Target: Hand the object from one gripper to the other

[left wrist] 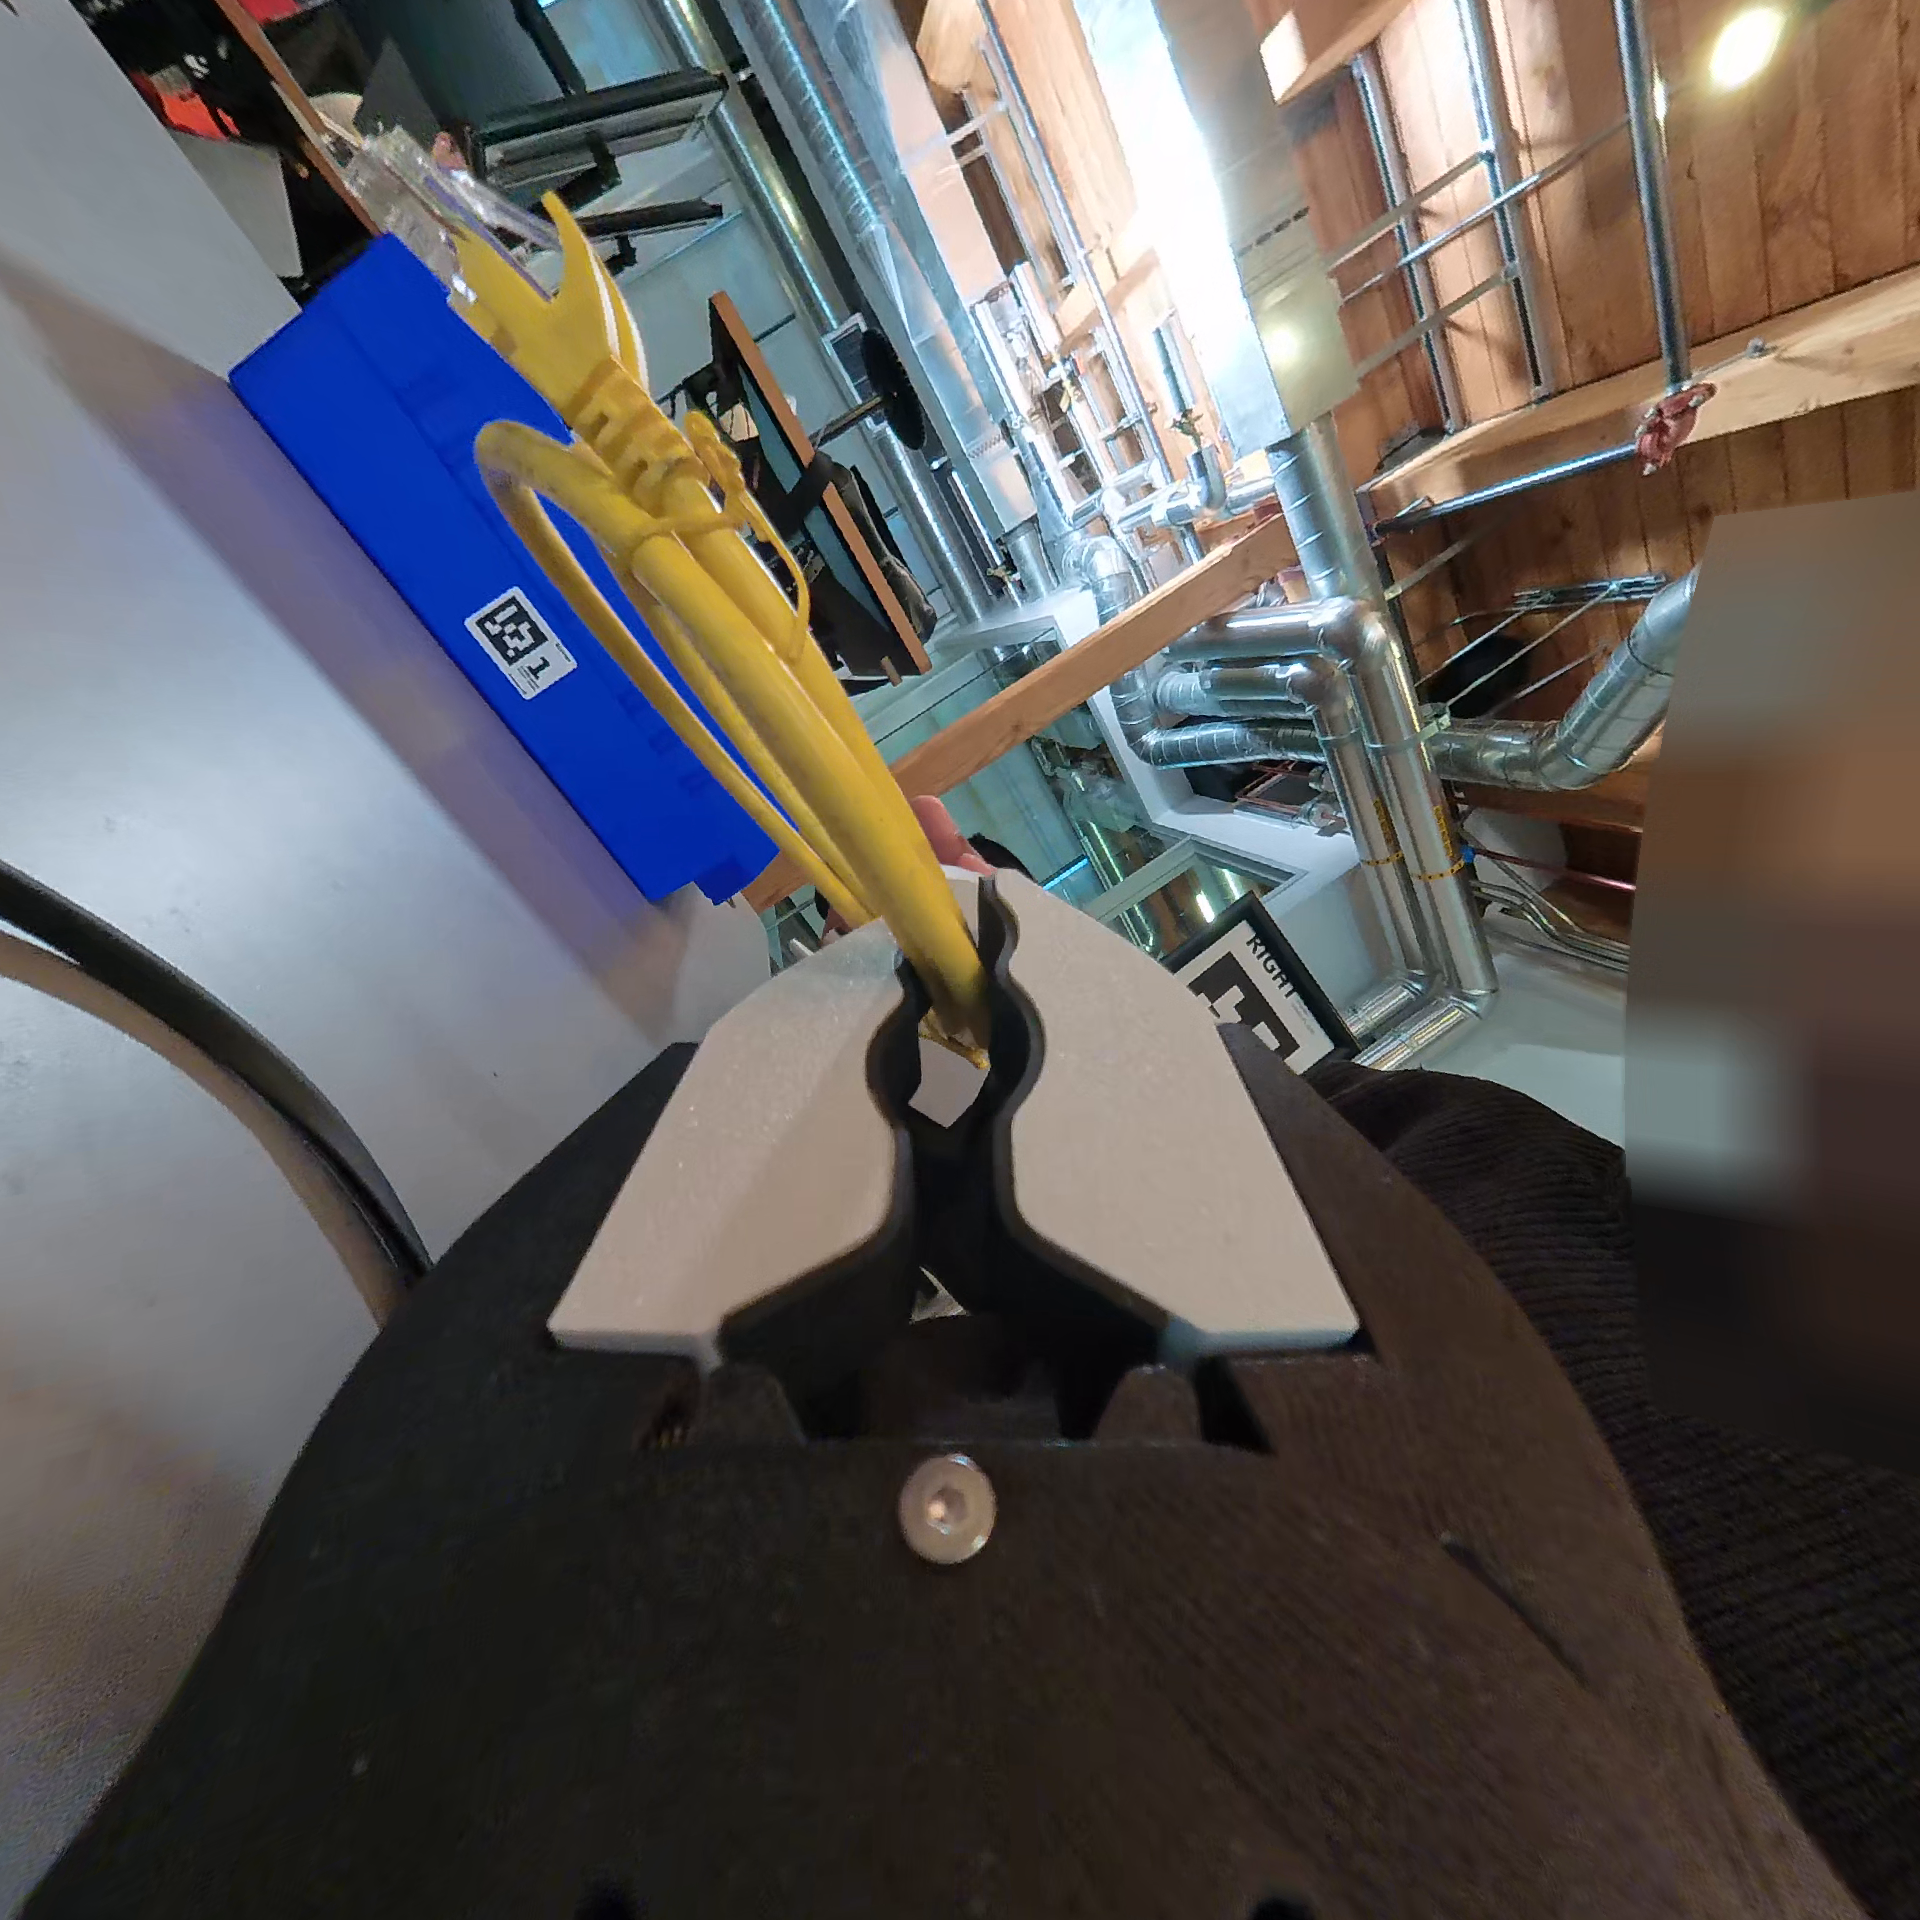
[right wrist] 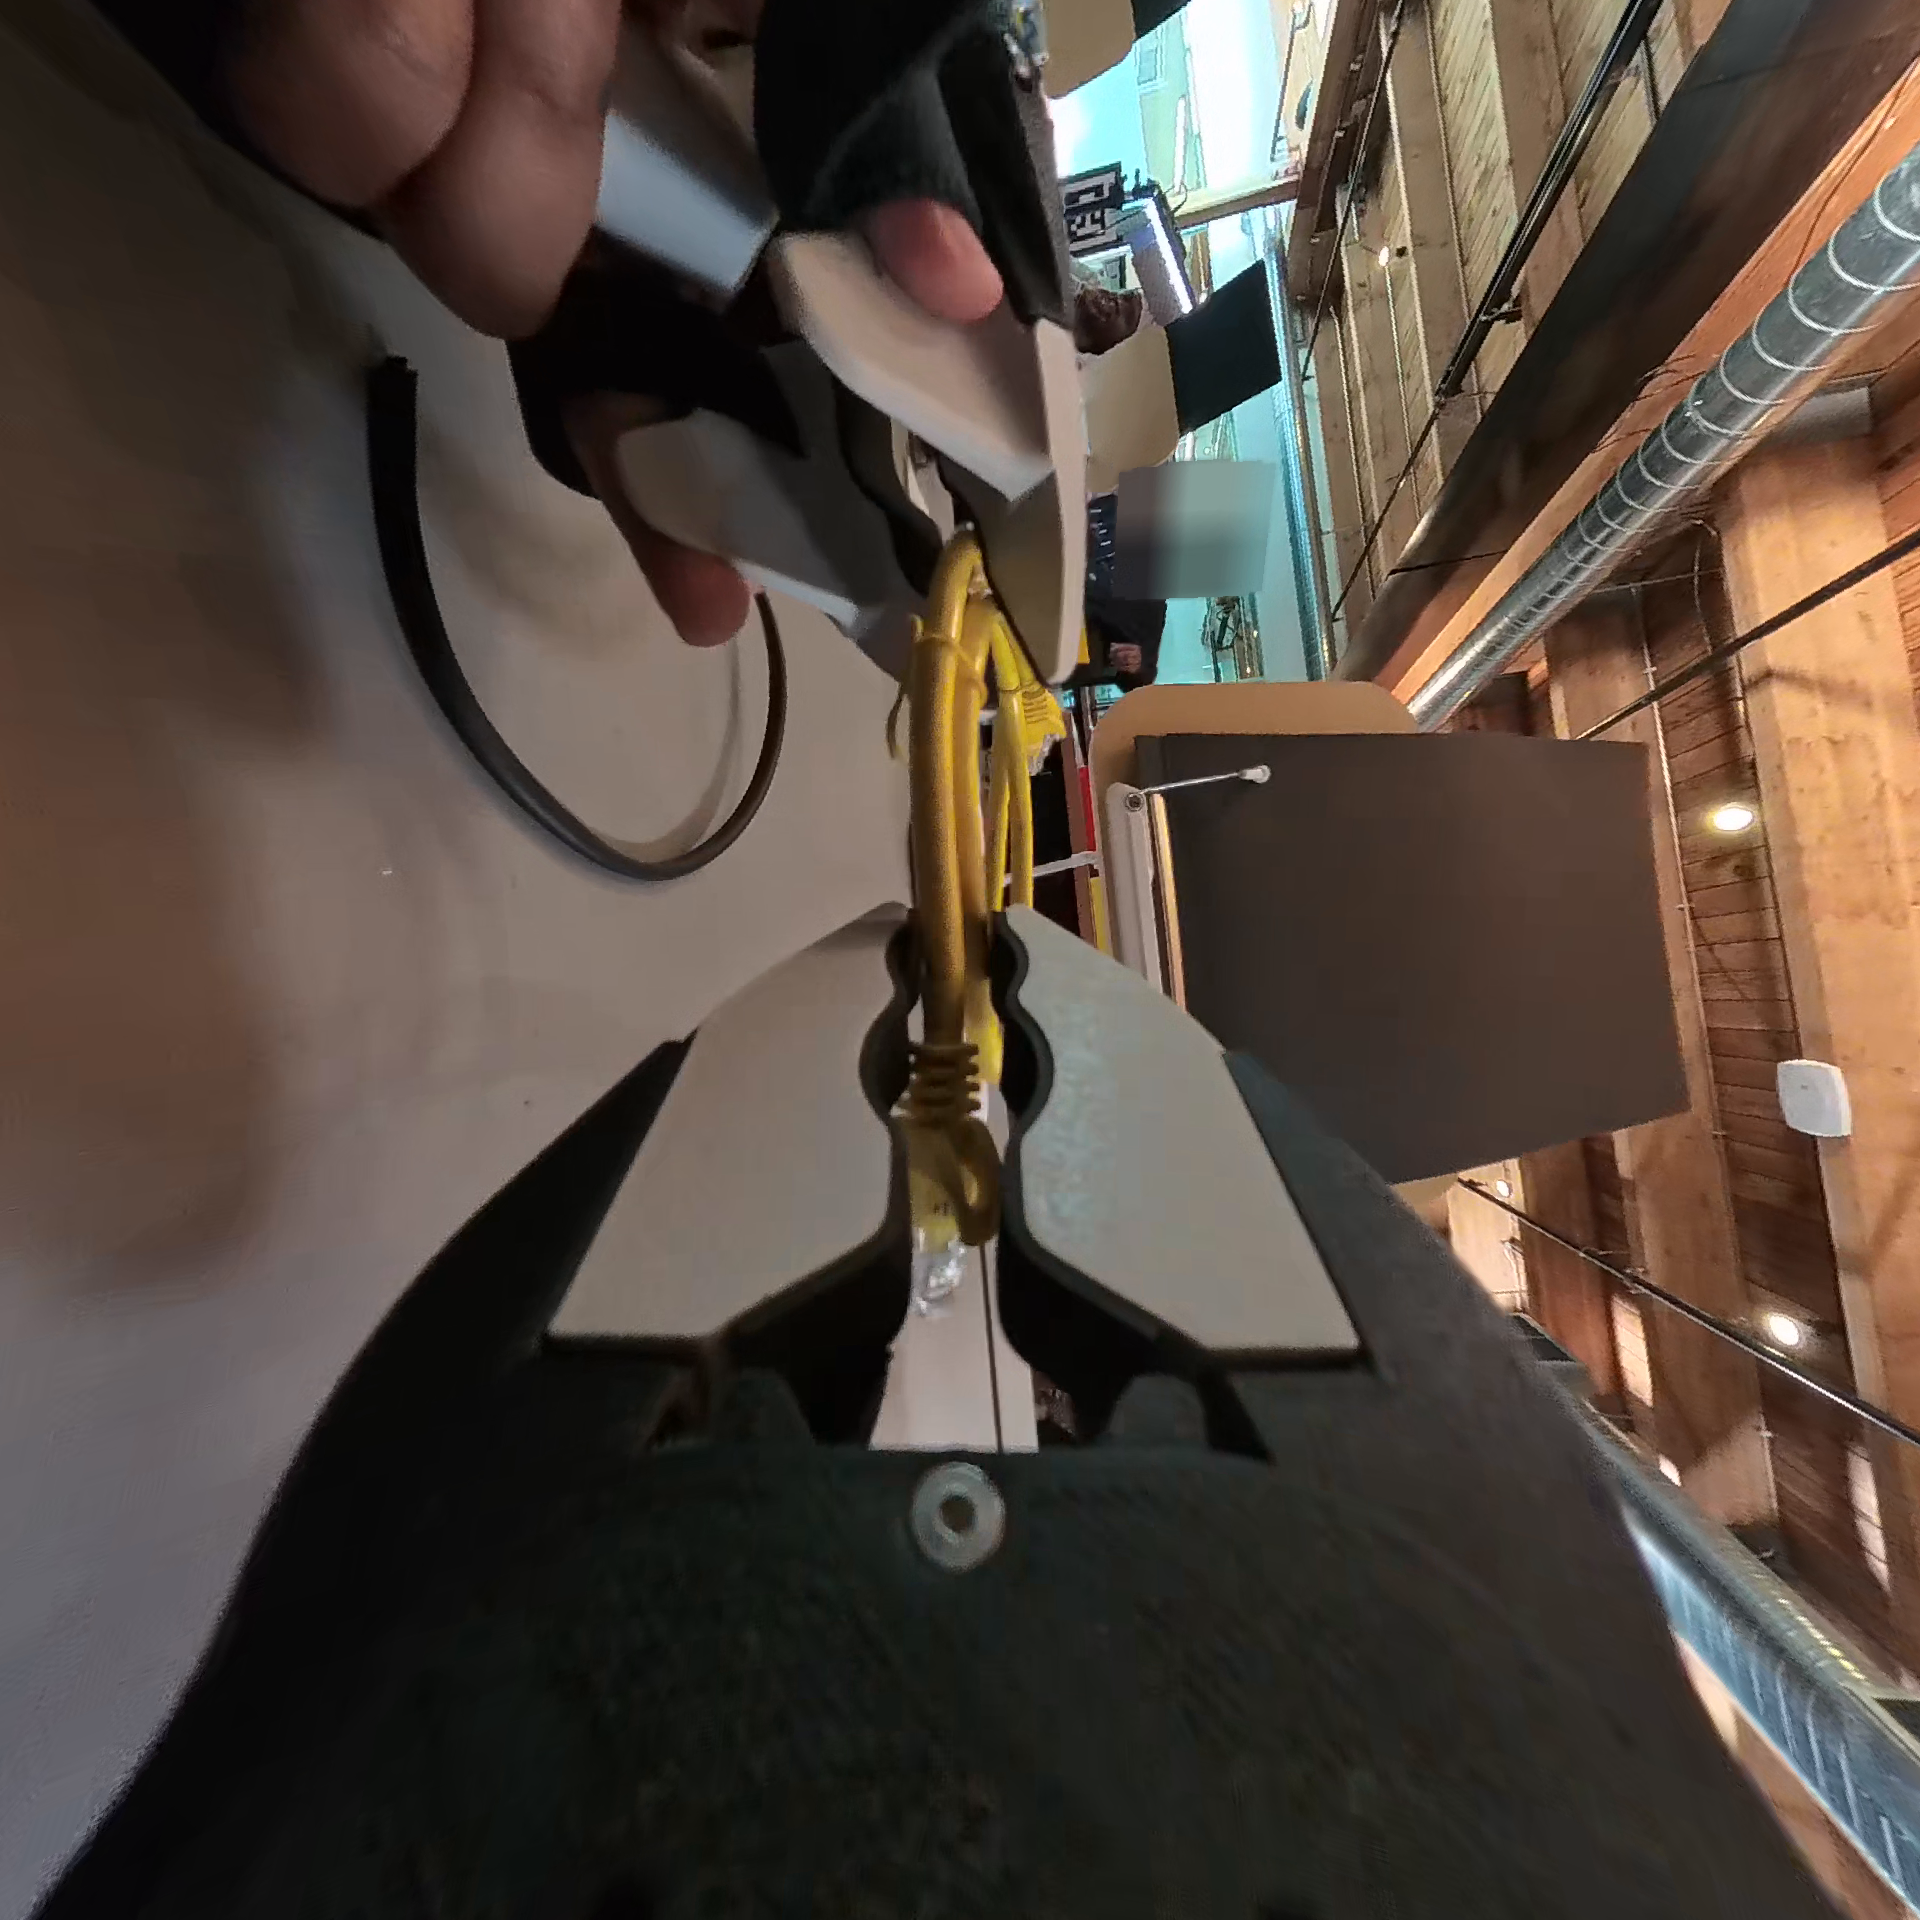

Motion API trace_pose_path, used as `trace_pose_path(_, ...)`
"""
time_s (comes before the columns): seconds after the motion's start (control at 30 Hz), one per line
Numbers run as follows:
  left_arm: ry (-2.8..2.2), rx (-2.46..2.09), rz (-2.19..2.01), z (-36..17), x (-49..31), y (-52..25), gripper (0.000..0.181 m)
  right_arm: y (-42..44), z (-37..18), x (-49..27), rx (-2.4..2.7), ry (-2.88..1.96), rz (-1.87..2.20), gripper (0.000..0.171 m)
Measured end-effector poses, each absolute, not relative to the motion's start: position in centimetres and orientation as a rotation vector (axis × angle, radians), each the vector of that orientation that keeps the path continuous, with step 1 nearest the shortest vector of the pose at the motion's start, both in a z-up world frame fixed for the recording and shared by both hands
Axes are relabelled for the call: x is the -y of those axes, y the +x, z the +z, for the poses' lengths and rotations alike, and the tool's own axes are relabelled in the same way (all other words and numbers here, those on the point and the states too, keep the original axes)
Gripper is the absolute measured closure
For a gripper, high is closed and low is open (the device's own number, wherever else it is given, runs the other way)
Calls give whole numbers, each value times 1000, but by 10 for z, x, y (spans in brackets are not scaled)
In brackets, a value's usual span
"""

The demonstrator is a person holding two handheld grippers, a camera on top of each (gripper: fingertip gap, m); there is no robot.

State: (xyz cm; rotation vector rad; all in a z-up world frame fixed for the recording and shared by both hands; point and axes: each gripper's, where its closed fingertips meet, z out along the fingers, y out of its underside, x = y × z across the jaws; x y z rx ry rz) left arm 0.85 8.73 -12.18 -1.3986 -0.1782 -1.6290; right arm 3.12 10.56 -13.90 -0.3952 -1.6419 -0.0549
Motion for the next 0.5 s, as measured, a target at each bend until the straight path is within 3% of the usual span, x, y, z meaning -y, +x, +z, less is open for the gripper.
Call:
trace_pose_path(0.1,-1388,192,-1600,-121,-90,5,163,31,-139,-105,1647,-412,-50,159)
trace_pose_path(0.23,-1362,258,-1551,-119,-96,-5,116,32,-137,-113,1633,-514,38,159)
trace_pose_path(0.5,-1440,306,-1265,-126,-107,-22,60,39,-116,-132,1488,-872,540,159)
